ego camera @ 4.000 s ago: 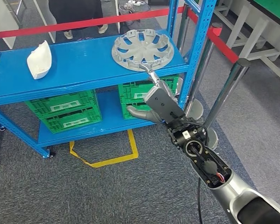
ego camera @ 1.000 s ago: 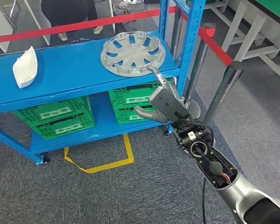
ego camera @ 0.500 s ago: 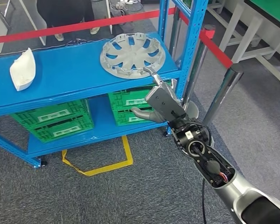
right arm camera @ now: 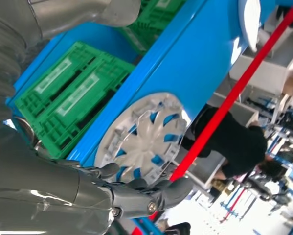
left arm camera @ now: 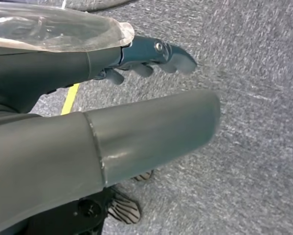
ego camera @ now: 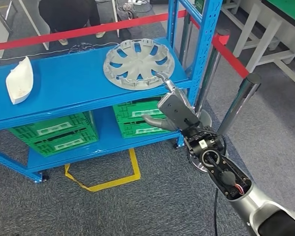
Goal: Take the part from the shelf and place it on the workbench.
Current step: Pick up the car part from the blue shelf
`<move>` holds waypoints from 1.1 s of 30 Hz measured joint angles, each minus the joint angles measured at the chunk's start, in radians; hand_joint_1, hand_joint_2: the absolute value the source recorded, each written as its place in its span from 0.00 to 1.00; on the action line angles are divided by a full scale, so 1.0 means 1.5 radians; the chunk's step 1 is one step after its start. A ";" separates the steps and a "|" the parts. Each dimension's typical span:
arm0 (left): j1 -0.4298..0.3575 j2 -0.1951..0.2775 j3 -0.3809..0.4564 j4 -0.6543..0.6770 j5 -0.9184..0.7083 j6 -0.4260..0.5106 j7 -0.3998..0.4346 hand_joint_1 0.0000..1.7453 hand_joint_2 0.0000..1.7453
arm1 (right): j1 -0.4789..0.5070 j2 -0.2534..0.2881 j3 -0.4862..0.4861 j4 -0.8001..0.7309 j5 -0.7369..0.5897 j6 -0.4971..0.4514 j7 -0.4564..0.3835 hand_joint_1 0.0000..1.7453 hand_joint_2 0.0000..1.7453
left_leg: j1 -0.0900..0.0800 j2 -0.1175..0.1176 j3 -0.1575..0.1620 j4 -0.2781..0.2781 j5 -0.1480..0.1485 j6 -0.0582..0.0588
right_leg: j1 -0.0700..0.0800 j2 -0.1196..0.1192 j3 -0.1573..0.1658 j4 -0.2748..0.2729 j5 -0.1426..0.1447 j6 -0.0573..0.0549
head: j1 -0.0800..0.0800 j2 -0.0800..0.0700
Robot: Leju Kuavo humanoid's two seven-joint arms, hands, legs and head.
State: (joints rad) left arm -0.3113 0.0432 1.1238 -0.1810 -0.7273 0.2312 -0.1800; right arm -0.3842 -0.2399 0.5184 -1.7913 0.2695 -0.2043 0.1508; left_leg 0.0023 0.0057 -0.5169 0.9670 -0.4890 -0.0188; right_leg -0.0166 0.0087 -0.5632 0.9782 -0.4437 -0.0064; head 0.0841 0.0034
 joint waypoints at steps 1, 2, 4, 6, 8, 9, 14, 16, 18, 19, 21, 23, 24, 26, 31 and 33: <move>-0.001 0.000 0.000 0.000 0.000 0.000 0.000 0.00 0.00 | -0.001 0.000 0.000 0.000 0.000 0.000 0.000 0.00 1.00 | 0.001 0.000 -0.015 0.030 -0.012 -0.004 | -0.001 0.000 0.004 -0.001 -0.002 -0.004 | -0.002 0.000; -0.001 0.000 0.000 0.000 0.000 0.000 0.000 0.00 0.00 | -0.001 0.000 0.000 0.000 0.000 0.000 0.000 0.00 1.00 | 0.002 -0.001 -0.041 0.074 -0.028 -0.007 | -0.002 0.000 0.007 -0.002 -0.004 -0.007 | -0.004 0.000; -0.001 0.000 0.000 0.000 0.000 0.000 0.000 0.00 0.00 | -0.001 0.000 0.001 -0.001 0.000 0.000 0.000 0.00 1.00 | 0.003 -0.001 -0.107 0.173 -0.054 -0.011 | -0.001 0.000 0.011 -0.002 -0.010 -0.010 | -0.007 0.000; 0.002 0.000 0.000 0.000 0.000 0.000 0.000 0.00 0.00 | 0.000 0.000 0.001 -0.001 0.001 0.000 0.001 0.00 1.00 | 0.004 -0.001 -0.141 0.197 -0.035 -0.010 | -0.001 0.002 0.019 -0.002 -0.017 -0.010 | -0.007 0.000; 0.002 0.000 0.000 0.000 0.000 0.000 0.000 0.00 0.00 | 0.000 0.000 0.001 -0.001 0.001 0.001 0.002 0.00 1.00 | 0.003 -0.001 -0.118 0.116 0.028 -0.003 | 0.000 0.004 0.032 -0.003 -0.027 -0.008 | -0.007 0.000; 0.002 0.001 0.000 0.000 0.000 0.000 0.000 0.00 0.00 | 0.000 0.000 0.001 -0.001 0.002 0.001 0.002 0.00 1.00 | 0.001 -0.001 -0.097 0.066 0.052 0.002 | 0.001 0.004 0.037 -0.003 -0.032 -0.006 | -0.008 0.000; -0.001 0.003 0.000 0.000 0.000 0.001 0.000 0.00 0.00 | 0.000 0.000 0.000 -0.001 0.004 0.003 0.004 0.00 1.00 | -0.004 -0.002 -0.057 -0.013 0.060 0.018 | 0.002 0.005 0.050 -0.005 -0.041 0.012 | -0.009 0.000; -0.001 0.003 0.000 0.000 0.000 0.001 0.000 0.00 0.00 | -0.001 0.000 -0.001 -0.001 0.004 0.003 0.004 0.00 1.00 | -0.001 -0.003 -0.042 -0.019 0.055 0.025 | 0.002 0.002 0.038 0.031 -0.056 0.017 | -0.008 0.000; -0.002 0.003 0.000 0.000 -0.001 -0.002 0.000 0.00 0.00 | 0.000 0.000 0.000 -0.001 0.006 0.004 0.006 0.00 1.00 | -0.001 -0.003 -0.030 -0.020 0.048 0.031 | 0.003 0.000 -0.006 0.114 -0.087 0.020 | -0.006 0.000; -0.002 0.003 0.000 0.000 -0.002 -0.003 0.000 0.00 0.00 | 0.002 -0.001 0.000 -0.001 0.006 0.005 0.007 0.00 1.00 | -0.001 -0.003 -0.026 -0.020 0.044 0.032 | 0.003 0.000 -0.034 0.157 -0.102 0.021 | -0.005 0.000; -0.001 0.002 0.000 0.000 -0.003 -0.004 0.000 0.00 0.00 | 0.005 -0.003 0.000 -0.001 0.007 0.005 0.010 0.00 1.00 | -0.002 -0.004 -0.014 -0.020 0.033 0.032 | 0.003 0.000 -0.069 0.188 -0.103 0.022 | -0.004 0.000; -0.001 0.002 0.000 0.000 -0.004 -0.005 0.000 0.00 0.00 | 0.006 -0.004 -0.001 -0.001 0.008 0.006 0.011 0.00 1.00 | -0.002 -0.005 0.005 -0.020 0.021 0.029 | 0.002 -0.001 -0.061 0.125 -0.048 0.021 | -0.002 0.000; -0.001 0.002 0.000 0.000 -0.005 -0.005 0.000 0.00 0.00 | 0.006 -0.004 0.000 -0.001 0.008 0.006 0.011 0.00 1.00 | -0.002 -0.005 0.013 -0.020 0.014 0.027 | 0.003 -0.001 -0.050 0.080 -0.013 0.019 | -0.001 0.000; -0.003 0.001 0.000 0.000 -0.005 -0.005 0.000 0.00 0.00 | 0.005 -0.004 0.000 0.000 0.008 0.008 0.012 0.00 1.00 | -0.003 -0.005 0.021 -0.019 0.003 0.020 | 0.006 -0.003 -0.032 0.016 0.018 0.013 | -0.003 0.000; -0.007 0.001 0.000 0.000 -0.006 -0.005 0.001 0.00 0.00 | 0.002 -0.005 0.000 -0.001 0.009 0.009 0.011 0.00 1.00 | -0.002 -0.005 0.006 0.027 -0.006 0.003 | 0.005 -0.001 -0.004 -0.006 0.014 -0.010 | -0.007 0.000; -0.008 0.002 0.000 0.000 -0.006 -0.005 0.001 0.00 0.00 | 0.001 -0.005 0.000 -0.001 0.009 0.009 0.011 0.00 1.00 | 0.000 -0.005 -0.052 0.118 -0.026 -0.004 | 0.003 -0.001 0.006 -0.010 0.008 -0.014 | -0.009 0.000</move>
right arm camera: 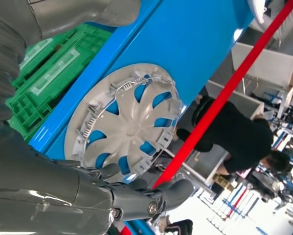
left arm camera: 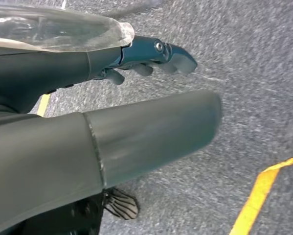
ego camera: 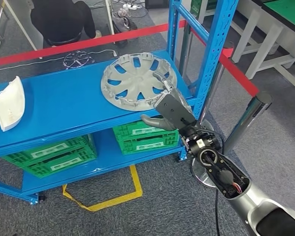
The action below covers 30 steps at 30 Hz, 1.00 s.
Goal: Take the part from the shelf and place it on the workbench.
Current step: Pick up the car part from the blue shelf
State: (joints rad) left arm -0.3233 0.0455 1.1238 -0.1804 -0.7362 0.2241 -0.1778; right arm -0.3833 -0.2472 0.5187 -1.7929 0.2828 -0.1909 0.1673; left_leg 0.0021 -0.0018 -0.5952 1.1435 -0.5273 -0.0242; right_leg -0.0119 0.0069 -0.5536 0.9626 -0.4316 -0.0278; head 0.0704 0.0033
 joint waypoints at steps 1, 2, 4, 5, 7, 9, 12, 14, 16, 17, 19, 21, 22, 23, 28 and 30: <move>0.000 0.000 0.000 0.000 0.000 0.000 0.000 0.00 0.00 | 0.000 0.000 0.000 0.000 0.000 0.000 0.000 0.00 1.00 | 0.001 0.000 -0.034 0.044 -0.016 -0.003 | 0.000 0.001 0.004 -0.001 -0.004 -0.001 | 0.000 0.000; 0.001 0.001 0.000 0.000 0.000 0.000 0.000 0.00 0.00 | 0.001 0.000 0.001 0.000 0.000 0.000 0.000 0.00 1.00 | 0.002 0.000 -0.062 0.073 -0.028 -0.005 | 0.000 0.001 0.009 -0.001 -0.009 -0.001 | 0.000 0.000; 0.002 0.001 0.000 0.000 0.000 0.000 0.000 0.00 0.00 | 0.001 0.000 0.001 0.000 0.000 0.000 0.000 0.00 1.00 | 0.003 0.000 -0.083 0.061 -0.013 -0.004 | 0.000 0.003 0.021 -0.001 -0.019 -0.001 | -0.001 0.000; 0.002 0.001 0.000 0.000 0.000 0.000 0.001 0.00 0.00 | 0.001 0.000 0.001 0.000 0.000 0.000 0.000 0.00 1.00 | 0.003 0.000 -0.075 0.021 0.016 -0.002 | 0.000 0.003 0.029 -0.001 -0.025 0.000 | -0.001 0.000; 0.002 0.002 0.000 0.000 0.000 0.000 0.001 0.00 0.00 | 0.000 0.000 0.001 0.000 0.000 0.001 0.000 0.00 1.00 | 0.001 0.000 -0.048 -0.077 0.082 0.005 | 0.001 0.004 0.042 -0.002 -0.037 0.004 | -0.002 0.000; 0.002 0.003 0.000 0.000 0.000 0.000 0.001 0.00 0.00 | -0.001 0.000 0.001 0.001 0.000 0.001 0.000 0.00 1.00 | -0.003 -0.001 -0.032 -0.127 0.106 0.014 | 0.003 0.006 0.051 -0.003 -0.045 0.011 | -0.002 0.000; 0.002 0.004 0.000 0.000 0.001 0.000 0.001 0.00 0.00 | -0.004 -0.001 0.001 0.001 0.000 0.003 0.001 0.00 1.00 | -0.001 -0.002 -0.016 -0.136 0.103 0.026 | 0.004 0.006 0.060 0.003 -0.052 0.023 | -0.001 0.000; 0.002 0.004 0.000 0.000 0.002 0.000 0.001 0.00 0.00 | -0.008 -0.002 0.002 0.001 -0.002 0.004 0.002 0.00 1.00 | 0.000 -0.002 -0.002 -0.138 0.098 0.032 | 0.003 0.003 0.041 0.048 -0.073 0.028 | 0.000 0.000; 0.002 0.004 0.000 0.000 0.003 0.000 0.001 0.00 0.00 | -0.011 -0.004 0.003 0.002 -0.004 0.006 0.004 0.00 1.00 | 0.000 -0.002 0.006 -0.138 0.091 0.036 | 0.003 0.001 -0.008 0.134 -0.107 0.031 | 0.002 0.000; 0.003 0.004 0.000 0.000 0.004 0.000 0.001 0.00 0.00 | -0.011 -0.004 0.004 0.003 -0.004 0.006 0.005 0.00 1.00 | -0.001 -0.002 0.010 -0.137 0.087 0.037 | 0.002 0.001 -0.034 0.170 -0.121 0.032 | 0.003 0.000; 0.005 0.003 0.000 0.000 0.004 0.000 0.002 0.00 0.00 | -0.010 -0.005 0.005 0.005 -0.005 0.007 0.005 0.00 1.00 | -0.001 -0.003 0.021 -0.137 0.078 0.036 | 0.002 0.001 -0.059 0.179 -0.114 0.033 | 0.005 0.000; 0.007 0.003 0.000 0.000 0.004 0.000 0.002 0.00 0.00 | -0.011 -0.005 0.005 0.006 -0.005 0.007 0.005 0.00 1.00 | -0.001 -0.004 0.035 -0.137 0.067 0.034 | 0.002 0.001 -0.042 0.101 -0.050 0.029 | 0.006 0.000; 0.006 0.002 0.000 0.000 0.003 0.000 0.003 0.00 0.00 | -0.012 -0.005 0.005 0.006 -0.006 0.007 0.005 0.00 1.00 | -0.002 -0.005 0.042 -0.136 0.063 0.032 | 0.003 0.001 -0.032 0.059 -0.022 0.027 | 0.006 0.000; 0.005 0.002 0.000 0.000 0.003 0.000 0.003 0.00 0.00 | -0.013 -0.005 0.006 0.007 -0.007 0.007 0.006 0.00 1.00 | -0.003 -0.005 0.045 -0.135 0.059 0.029 | 0.004 0.000 -0.023 0.027 -0.006 0.024 | 0.006 0.000; 0.004 0.002 0.000 0.000 -0.003 0.006 0.007 0.00 0.00 | -0.017 -0.005 0.007 0.008 -0.009 0.005 0.010 0.00 1.00 | -0.004 -0.005 0.048 -0.131 0.051 0.022 | 0.008 0.001 -0.010 0.004 0.006 0.014 | 0.006 0.000; 0.003 0.002 0.000 0.000 -0.006 0.013 0.008 0.00 0.00 | -0.019 -0.006 0.007 0.008 -0.004 0.001 0.013 0.00 1.00 | -0.003 -0.004 0.049 -0.134 0.050 0.023 | 0.008 0.002 -0.009 0.004 0.006 0.015 | 0.007 0.000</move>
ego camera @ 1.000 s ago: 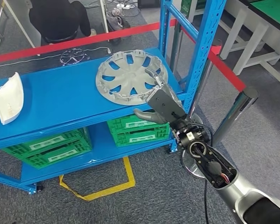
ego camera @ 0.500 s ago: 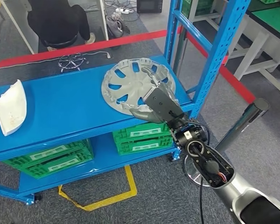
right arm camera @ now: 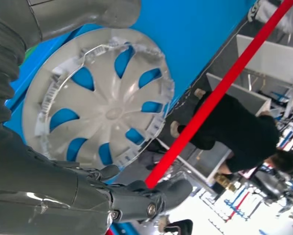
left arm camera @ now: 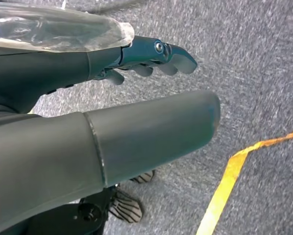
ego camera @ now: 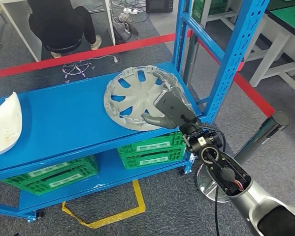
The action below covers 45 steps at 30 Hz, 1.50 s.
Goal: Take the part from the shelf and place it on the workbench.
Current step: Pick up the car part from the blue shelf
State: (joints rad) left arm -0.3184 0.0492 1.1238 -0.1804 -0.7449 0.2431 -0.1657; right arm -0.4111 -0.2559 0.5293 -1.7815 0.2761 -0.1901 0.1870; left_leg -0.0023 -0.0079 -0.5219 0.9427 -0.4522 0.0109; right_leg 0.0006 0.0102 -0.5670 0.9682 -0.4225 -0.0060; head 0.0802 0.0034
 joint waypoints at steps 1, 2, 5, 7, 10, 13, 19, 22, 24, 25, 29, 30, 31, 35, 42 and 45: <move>0.000 0.000 0.000 0.000 -0.001 0.004 0.000 0.00 0.00 | 0.000 0.000 0.000 0.000 0.006 -0.004 0.001 0.00 1.00 | 0.000 0.000 0.001 -0.002 0.000 0.000 | 0.000 0.000 0.000 0.000 -0.001 -0.001 | 0.000 0.000; -0.001 0.001 0.000 0.000 -0.001 0.007 0.000 0.00 0.00 | -0.001 0.000 0.001 0.000 0.013 -0.010 0.000 0.00 1.00 | 0.000 0.000 0.002 -0.004 0.000 0.000 | 0.000 0.000 0.000 0.000 -0.001 -0.002 | 0.000 0.000; -0.001 0.002 0.000 0.000 -0.001 0.015 0.000 0.00 0.00 | -0.002 0.000 0.003 0.003 0.036 -0.025 0.005 0.00 1.00 | 0.000 0.000 0.004 -0.008 0.000 -0.002 | 0.000 0.000 0.000 0.000 -0.003 -0.005 | 0.000 0.000; -0.001 0.002 0.000 0.000 0.001 0.017 0.000 0.00 0.00 | -0.004 0.000 0.004 0.008 0.042 -0.024 0.017 0.00 1.00 | 0.000 0.000 0.004 -0.010 0.001 -0.004 | 0.001 0.000 0.000 0.000 -0.003 -0.006 | 0.000 0.000; 0.000 0.002 0.000 0.000 0.004 0.017 0.000 0.00 0.00 | -0.010 0.000 0.006 0.018 0.039 -0.008 0.037 0.00 1.00 | 0.001 0.000 0.003 -0.011 0.002 -0.008 | 0.001 0.000 0.000 0.000 -0.002 -0.007 | 0.000 0.000; 0.002 0.002 0.000 0.000 0.009 0.017 0.000 0.00 0.00 | -0.021 -0.001 0.007 0.031 0.036 0.020 0.058 0.00 1.00 | 0.001 0.000 0.003 -0.011 0.003 -0.011 | 0.001 0.000 0.000 0.000 -0.001 -0.008 | 0.000 0.000; 0.007 0.005 0.000 0.000 0.015 0.017 0.000 0.00 0.00 | -0.039 -0.009 0.016 0.053 0.037 0.070 0.094 0.00 1.00 | 0.000 0.000 0.003 -0.010 0.004 -0.012 | 0.000 -0.001 0.000 -0.001 0.000 -0.008 | 0.000 0.000; 0.009 0.006 0.000 0.000 0.018 0.017 0.001 0.00 0.00 | -0.047 -0.014 0.022 0.060 0.041 0.096 0.114 0.00 1.00 | 0.000 0.000 0.003 -0.010 0.004 -0.011 | -0.001 -0.001 0.000 -0.001 0.001 -0.008 | 0.000 0.000; 0.011 0.007 0.000 0.000 0.020 0.017 0.002 0.00 0.00 | -0.058 -0.020 0.028 0.064 0.038 0.128 0.135 0.00 1.00 | -0.001 0.000 0.003 -0.010 0.004 -0.011 | -0.001 -0.001 0.000 -0.001 0.001 -0.008 | 0.000 0.000; 0.011 0.008 0.000 0.000 0.021 0.017 0.002 0.00 0.00 | -0.065 -0.024 0.034 0.067 0.034 0.146 0.147 0.00 1.00 | -0.001 0.000 0.003 -0.010 0.004 -0.011 | -0.001 -0.001 0.000 -0.001 0.001 -0.008 | 0.000 0.000; 0.013 0.012 0.000 0.000 0.025 0.016 0.002 0.00 0.00 | -0.099 -0.041 0.058 0.078 0.015 0.182 0.179 0.00 1.00 | -0.001 -0.001 0.003 -0.010 0.004 -0.011 | -0.001 -0.002 0.000 -0.001 0.001 -0.008 | 0.000 0.000; 0.014 0.012 0.000 0.000 0.026 0.016 0.002 0.00 0.00 | -0.108 -0.046 0.065 0.081 0.008 0.187 0.189 0.00 1.00 | -0.001 -0.001 0.003 -0.010 0.004 -0.011 | -0.001 -0.002 0.000 -0.001 0.001 -0.008 | 0.000 0.000; 0.015 0.013 0.000 0.000 0.027 0.016 0.002 0.00 0.00 | -0.119 -0.052 0.073 0.083 -0.002 0.194 0.202 0.00 1.00 | -0.001 -0.001 0.003 -0.010 0.004 -0.011 | -0.001 -0.002 0.000 -0.001 0.001 -0.008 | 0.000 0.000; 0.016 0.015 0.000 0.000 0.030 0.015 0.002 0.00 0.00 | -0.159 -0.082 0.109 0.093 -0.045 0.224 0.255 0.00 1.00 | -0.001 -0.001 0.003 -0.010 0.004 -0.011 | -0.001 -0.002 0.000 -0.001 0.001 -0.008 | 0.000 0.000; 0.019 0.021 0.000 0.000 0.032 0.009 0.002 0.00 0.00 | -0.202 -0.123 0.146 0.111 -0.062 0.262 0.280 0.00 1.00 | -0.001 -0.001 0.003 -0.010 0.004 -0.011 | -0.001 -0.002 0.000 -0.001 0.001 -0.008 | 0.000 0.000; 0.019 0.022 0.000 0.000 0.032 0.009 0.002 0.00 0.00 | -0.214 -0.133 0.158 0.119 -0.054 0.270 0.280 0.00 1.00 | -0.001 -0.001 0.003 -0.010 0.004 -0.011 | -0.001 -0.002 0.000 -0.001 0.001 -0.008 | 0.000 0.000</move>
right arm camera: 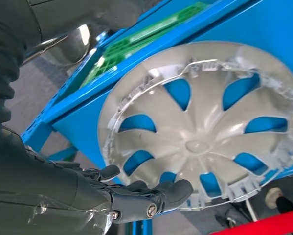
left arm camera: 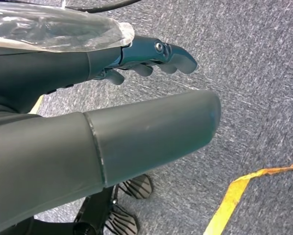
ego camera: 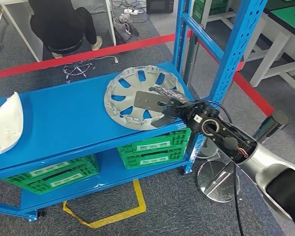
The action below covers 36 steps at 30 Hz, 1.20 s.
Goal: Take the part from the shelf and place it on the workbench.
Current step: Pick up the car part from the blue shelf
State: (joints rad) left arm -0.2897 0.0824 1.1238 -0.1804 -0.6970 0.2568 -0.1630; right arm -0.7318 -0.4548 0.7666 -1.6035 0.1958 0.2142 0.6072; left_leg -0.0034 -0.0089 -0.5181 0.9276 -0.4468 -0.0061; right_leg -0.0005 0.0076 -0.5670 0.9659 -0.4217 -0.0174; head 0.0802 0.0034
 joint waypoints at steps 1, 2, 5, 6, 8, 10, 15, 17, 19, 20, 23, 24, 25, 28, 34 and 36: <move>0.000 0.000 0.000 0.000 0.000 0.000 0.000 0.00 0.00 | -0.005 -0.003 0.005 0.004 0.008 0.005 -0.001 0.00 1.00 | 0.000 0.000 0.000 0.000 0.000 0.000 | 0.000 0.000 0.000 0.000 0.000 0.000 | 0.000 0.000; 0.000 0.000 0.000 0.000 0.000 0.000 0.000 0.00 0.00 | -0.012 -0.005 0.012 0.009 0.019 0.011 -0.003 0.00 1.00 | 0.000 0.000 0.000 0.000 0.000 0.000 | 0.000 0.000 0.000 0.000 0.000 0.000 | 0.000 0.000; -0.001 0.000 0.000 0.000 0.000 -0.001 0.000 0.00 0.00 | -0.035 -0.010 0.035 0.033 0.057 0.027 -0.016 0.00 1.00 | 0.000 0.000 0.000 0.000 0.000 0.000 | 0.000 0.000 0.000 0.000 0.000 0.000 | 0.000 0.000; -0.001 0.000 0.000 0.000 -0.001 0.000 0.000 0.00 0.00 | -0.040 -0.011 0.043 0.041 0.066 0.030 -0.021 0.00 1.00 | 0.000 0.000 0.000 0.000 0.000 0.000 | 0.000 0.000 0.000 0.000 0.000 0.000 | 0.000 0.000; -0.002 0.000 0.000 0.000 -0.001 0.000 0.000 0.00 0.00 | -0.046 -0.011 0.056 0.058 0.077 0.033 -0.029 0.00 1.00 | 0.000 0.000 0.000 0.000 0.000 0.000 | 0.000 0.000 0.000 0.000 0.000 0.000 | 0.000 0.000; -0.002 0.000 0.000 0.000 -0.002 0.000 0.000 0.00 0.00 | -0.050 -0.011 0.066 0.072 0.082 0.033 -0.035 0.00 1.00 | 0.000 0.000 0.000 0.000 0.000 0.000 | 0.000 0.000 0.000 0.000 0.000 0.000 | 0.000 0.000; -0.003 0.000 0.000 0.000 -0.002 0.000 0.000 0.00 0.00 | -0.060 -0.012 0.087 0.101 0.085 0.033 -0.039 0.00 1.00 | 0.000 0.000 0.000 0.000 0.000 0.000 | 0.000 0.000 0.000 0.000 0.000 0.000 | 0.000 0.000; -0.003 0.000 0.000 0.000 -0.002 0.000 0.000 0.00 0.00 | -0.064 -0.012 0.096 0.109 0.093 0.037 -0.042 0.00 1.00 | 0.000 0.000 0.000 0.000 0.000 0.000 | 0.000 0.000 0.000 0.000 0.000 0.000 | 0.000 0.000; -0.004 0.000 0.000 0.000 -0.002 0.000 0.000 0.00 0.00 | -0.068 -0.012 0.105 0.120 0.104 0.045 -0.050 0.00 1.00 | 0.000 0.000 0.000 0.000 0.000 0.000 | 0.000 0.000 0.000 0.000 0.000 0.000 | 0.000 0.000; -0.004 0.000 0.000 0.000 -0.002 0.000 0.000 0.00 0.00 | -0.070 -0.012 0.110 0.127 0.109 0.049 -0.056 0.00 1.00 | 0.000 0.000 0.000 0.000 0.000 0.000 | 0.000 0.000 0.000 0.000 0.000 0.000 | 0.000 0.000; -0.006 0.000 0.000 0.000 -0.002 0.000 0.000 0.00 0.00 | -0.072 -0.012 0.122 0.147 0.119 0.054 -0.073 0.00 1.00 | 0.000 0.000 0.000 0.000 0.000 0.000 | 0.000 0.000 0.000 0.000 0.000 0.000 | 0.000 0.000; -0.006 0.000 0.000 0.000 -0.002 0.000 0.000 0.00 0.00 | -0.072 -0.012 0.126 0.154 0.121 0.055 -0.078 0.00 1.00 | 0.000 0.000 0.000 0.000 0.000 0.000 | 0.000 0.000 0.000 0.000 0.000 0.000 | 0.000 0.000; -0.006 0.000 0.000 0.000 -0.002 -0.001 0.000 0.00 0.00 | -0.073 -0.012 0.129 0.161 0.123 0.056 -0.083 0.00 1.00 | 0.000 0.000 0.000 0.000 0.000 0.000 | 0.000 0.000 0.000 0.000 0.000 0.000 | 0.000 0.000; -0.008 -0.001 0.000 0.000 -0.003 -0.001 0.001 0.00 0.00 | -0.078 -0.011 0.139 0.183 0.131 0.055 -0.100 0.00 1.00 | 0.000 0.000 0.000 0.000 0.000 0.000 | 0.000 0.000 0.000 0.000 0.000 0.000 | 0.000 0.000; -0.012 -0.001 0.000 0.000 -0.004 0.000 0.006 0.00 0.00 | -0.086 -0.002 0.160 0.238 0.163 0.034 -0.137 0.00 1.00 | 0.000 0.000 0.000 0.000 0.000 0.000 | 0.000 0.000 0.000 0.000 0.000 0.000 | 0.000 0.000; -0.014 -0.002 0.000 0.000 -0.004 0.000 0.008 0.00 0.00 | -0.089 0.005 0.167 0.260 0.175 0.026 -0.153 0.00 1.00 | 0.000 0.000 0.000 0.000 0.000 0.000 | 0.000 0.000 0.000 0.000 0.000 0.000 | 0.000 0.000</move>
State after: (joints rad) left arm -0.3105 0.0797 1.1238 -0.1804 -0.7032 0.2568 -0.1512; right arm -0.8655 -0.4478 1.0164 -1.2131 0.4580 0.2528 0.3775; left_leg -0.0033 -0.0092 -0.5184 0.9277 -0.4468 -0.0061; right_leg -0.0004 0.0075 -0.5671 0.9659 -0.4216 -0.0174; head 0.0801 0.0034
